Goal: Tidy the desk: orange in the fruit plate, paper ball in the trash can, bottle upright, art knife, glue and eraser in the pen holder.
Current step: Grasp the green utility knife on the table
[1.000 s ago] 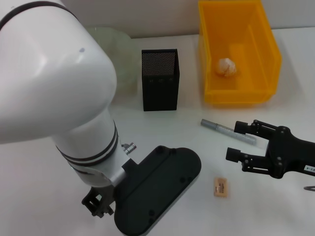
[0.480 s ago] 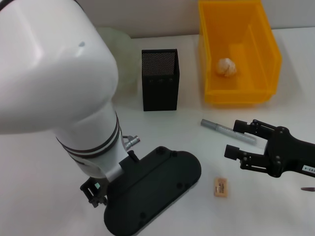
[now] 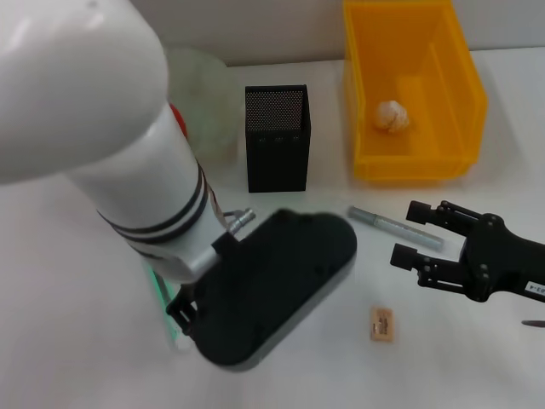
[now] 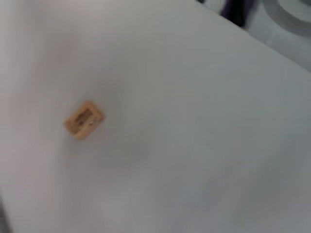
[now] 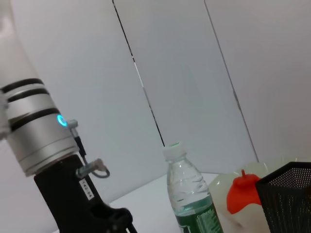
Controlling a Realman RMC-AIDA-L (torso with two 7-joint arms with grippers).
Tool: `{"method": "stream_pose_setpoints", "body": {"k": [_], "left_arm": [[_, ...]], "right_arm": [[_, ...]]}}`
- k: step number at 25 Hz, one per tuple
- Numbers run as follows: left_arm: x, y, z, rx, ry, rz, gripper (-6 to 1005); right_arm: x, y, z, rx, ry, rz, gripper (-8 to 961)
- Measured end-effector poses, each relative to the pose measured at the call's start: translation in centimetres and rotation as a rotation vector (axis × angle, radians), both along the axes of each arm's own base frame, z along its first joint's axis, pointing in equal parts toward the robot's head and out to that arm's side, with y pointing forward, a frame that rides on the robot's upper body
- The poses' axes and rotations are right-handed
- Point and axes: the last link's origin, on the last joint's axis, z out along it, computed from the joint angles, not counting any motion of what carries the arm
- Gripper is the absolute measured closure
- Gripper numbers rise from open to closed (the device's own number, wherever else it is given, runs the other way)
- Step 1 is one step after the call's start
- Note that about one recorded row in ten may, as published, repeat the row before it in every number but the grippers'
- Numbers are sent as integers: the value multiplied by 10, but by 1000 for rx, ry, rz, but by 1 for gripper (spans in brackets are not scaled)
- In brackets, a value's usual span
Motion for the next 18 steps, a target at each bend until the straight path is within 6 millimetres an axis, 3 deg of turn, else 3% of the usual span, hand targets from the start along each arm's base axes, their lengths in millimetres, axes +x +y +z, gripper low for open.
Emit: {"method": "stream_pose_setpoints", "body": {"k": [8,17,18], "left_arm": [[-16,-2,-4,86,-114,282,330],[-30,-5,6,278,-254,628,331],[-36,-2,11,362,-307,750,331]], "right_arm": [[0,3,3,13,-17,14,122],[0,5,4,18,-32,18,122],[0,5,5,18,-34,20,122]]}}
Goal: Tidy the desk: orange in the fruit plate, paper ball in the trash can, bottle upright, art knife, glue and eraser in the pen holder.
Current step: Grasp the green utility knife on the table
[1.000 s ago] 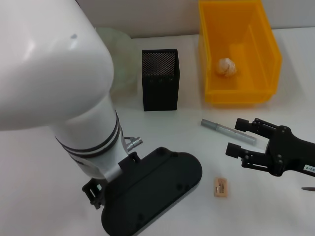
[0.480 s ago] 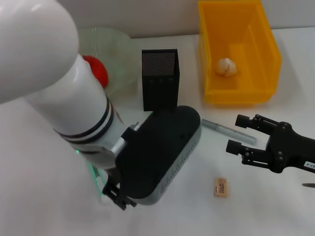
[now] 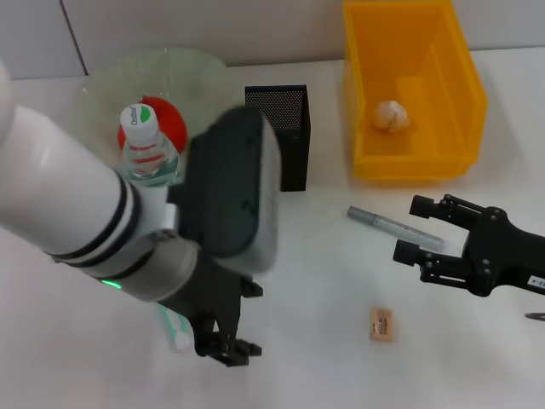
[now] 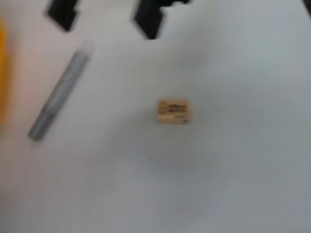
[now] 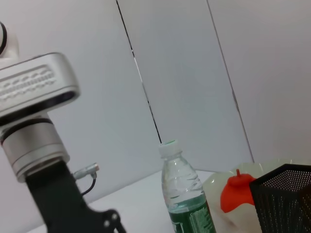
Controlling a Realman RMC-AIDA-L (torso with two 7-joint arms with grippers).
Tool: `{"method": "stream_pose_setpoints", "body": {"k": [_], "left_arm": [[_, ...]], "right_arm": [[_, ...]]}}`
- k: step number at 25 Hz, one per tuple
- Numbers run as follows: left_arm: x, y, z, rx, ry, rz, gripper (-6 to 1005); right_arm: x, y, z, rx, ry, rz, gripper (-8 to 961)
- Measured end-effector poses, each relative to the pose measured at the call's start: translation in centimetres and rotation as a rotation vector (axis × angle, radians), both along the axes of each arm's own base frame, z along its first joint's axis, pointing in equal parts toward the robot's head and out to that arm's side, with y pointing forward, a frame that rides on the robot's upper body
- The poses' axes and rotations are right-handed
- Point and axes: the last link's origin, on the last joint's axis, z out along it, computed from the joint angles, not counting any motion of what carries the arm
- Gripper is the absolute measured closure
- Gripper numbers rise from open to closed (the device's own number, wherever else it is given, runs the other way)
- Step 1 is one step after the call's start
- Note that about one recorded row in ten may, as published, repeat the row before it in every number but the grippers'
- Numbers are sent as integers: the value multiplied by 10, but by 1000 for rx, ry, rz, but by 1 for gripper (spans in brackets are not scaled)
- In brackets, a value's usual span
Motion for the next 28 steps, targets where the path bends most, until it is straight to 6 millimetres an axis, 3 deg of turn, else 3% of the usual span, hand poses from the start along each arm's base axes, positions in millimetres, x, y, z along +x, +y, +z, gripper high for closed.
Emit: {"method": "stream_pose_setpoints", "body": {"k": [16,20,28], "left_arm": [[-26,22,39,416,-204,720,330],[-29,20,40,441,-210,827,329],[-43,20,34,450,-176,884,328]], "right_arm": [[5,-8,2,11,-46,31,123],[7,-9,0,-2,-63,23,123],[8,-10,0,2,-77,31,122]]}}
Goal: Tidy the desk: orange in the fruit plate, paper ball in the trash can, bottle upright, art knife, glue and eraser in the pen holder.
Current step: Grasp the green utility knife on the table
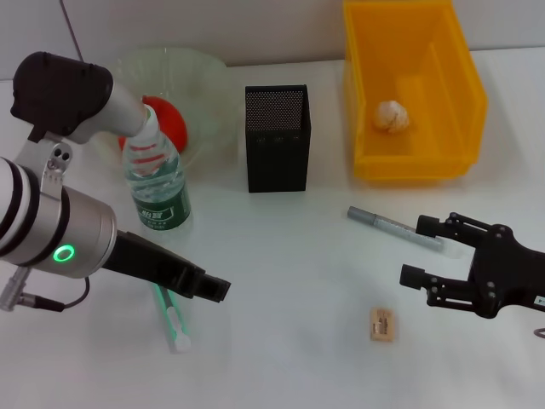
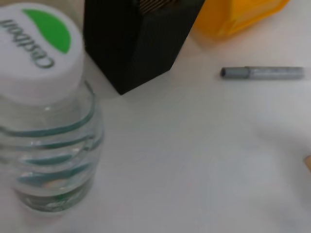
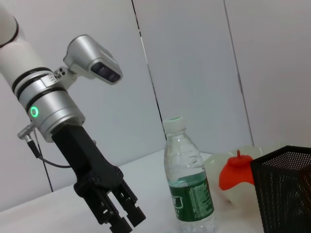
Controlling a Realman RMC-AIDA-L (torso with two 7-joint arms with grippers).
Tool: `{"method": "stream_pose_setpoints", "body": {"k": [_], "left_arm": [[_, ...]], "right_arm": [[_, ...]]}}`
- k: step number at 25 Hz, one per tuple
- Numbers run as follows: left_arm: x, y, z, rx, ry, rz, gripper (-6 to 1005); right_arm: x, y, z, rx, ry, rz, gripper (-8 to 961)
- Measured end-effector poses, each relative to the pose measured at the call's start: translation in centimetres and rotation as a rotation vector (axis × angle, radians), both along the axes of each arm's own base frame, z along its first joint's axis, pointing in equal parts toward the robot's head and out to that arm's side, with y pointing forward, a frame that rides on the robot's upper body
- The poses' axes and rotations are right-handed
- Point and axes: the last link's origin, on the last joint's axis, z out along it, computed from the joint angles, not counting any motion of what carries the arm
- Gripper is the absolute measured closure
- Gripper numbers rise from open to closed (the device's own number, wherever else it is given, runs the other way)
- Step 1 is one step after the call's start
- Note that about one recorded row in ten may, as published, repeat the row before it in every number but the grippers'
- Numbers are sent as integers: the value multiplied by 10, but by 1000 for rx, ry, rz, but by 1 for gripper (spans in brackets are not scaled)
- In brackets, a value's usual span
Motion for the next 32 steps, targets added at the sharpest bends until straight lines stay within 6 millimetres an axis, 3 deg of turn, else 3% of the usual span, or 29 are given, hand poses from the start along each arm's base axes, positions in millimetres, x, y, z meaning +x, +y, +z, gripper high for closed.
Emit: {"method": "stream_pose_setpoints", "body": {"k": [5,10,20,32], "left_arm": [[6,-3,0,-13,43,-73,328],[43,-24,-13,-194,131,-404,330],[74,-35,-27,-537,224,-905,337],[66,-34,-15,-867,334,-1384,341]], "right_arm": [[0,0,1,0,-4,1,122],[-2,2,0,-6,-4,10,123],[-6,9,-7,-15,16,-3,123],[-14,12,-15,-37,96,-30,122]]}}
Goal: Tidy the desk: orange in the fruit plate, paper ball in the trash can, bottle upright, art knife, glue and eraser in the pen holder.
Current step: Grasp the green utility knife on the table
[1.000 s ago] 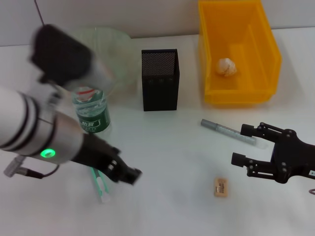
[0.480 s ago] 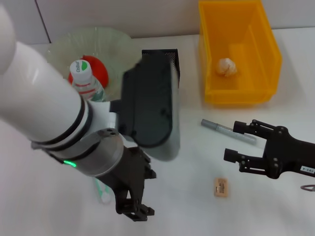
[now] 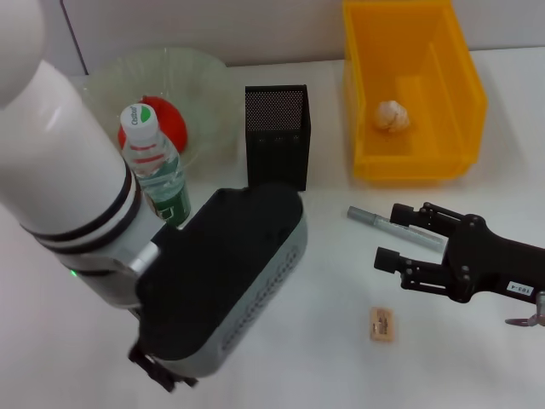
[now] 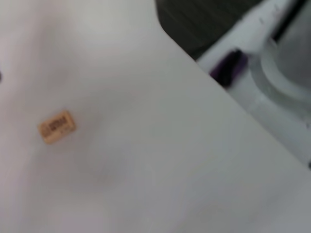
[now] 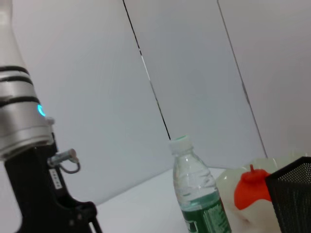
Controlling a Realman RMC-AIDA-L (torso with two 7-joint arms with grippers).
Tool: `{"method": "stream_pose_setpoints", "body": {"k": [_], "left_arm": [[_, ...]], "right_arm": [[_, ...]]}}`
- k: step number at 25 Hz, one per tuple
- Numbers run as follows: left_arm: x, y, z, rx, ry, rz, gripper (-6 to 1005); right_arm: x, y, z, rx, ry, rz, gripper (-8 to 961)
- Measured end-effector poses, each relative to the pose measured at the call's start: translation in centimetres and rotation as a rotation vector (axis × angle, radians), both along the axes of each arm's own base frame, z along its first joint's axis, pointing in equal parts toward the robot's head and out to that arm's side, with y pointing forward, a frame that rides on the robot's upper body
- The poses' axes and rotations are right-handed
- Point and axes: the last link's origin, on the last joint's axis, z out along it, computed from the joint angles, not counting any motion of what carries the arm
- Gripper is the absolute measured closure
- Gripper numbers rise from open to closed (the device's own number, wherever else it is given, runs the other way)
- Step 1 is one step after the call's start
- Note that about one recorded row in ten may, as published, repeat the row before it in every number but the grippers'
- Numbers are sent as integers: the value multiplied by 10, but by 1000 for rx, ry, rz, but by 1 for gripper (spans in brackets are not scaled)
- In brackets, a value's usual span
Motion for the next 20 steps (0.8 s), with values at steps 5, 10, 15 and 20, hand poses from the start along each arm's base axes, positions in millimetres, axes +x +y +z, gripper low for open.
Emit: {"method": "stream_pose_setpoints", "body": {"k": [5,10,15,20], "left_arm": [[-2,14,-6,1,106,-131,341],[-9,24,-20,-16,202,-187,342],[-9,29,-30,-14,258,-253,343],[-13,32,-39,-25,293,-284,344]], "right_arm": [[-2,-1,-5,-11,24,-5,123],[-3,0,-8,-16,26,-12,123],[-3,0,-9,-16,25,-13,122],[-2,-1,-9,-16,27,-17,122]]}}
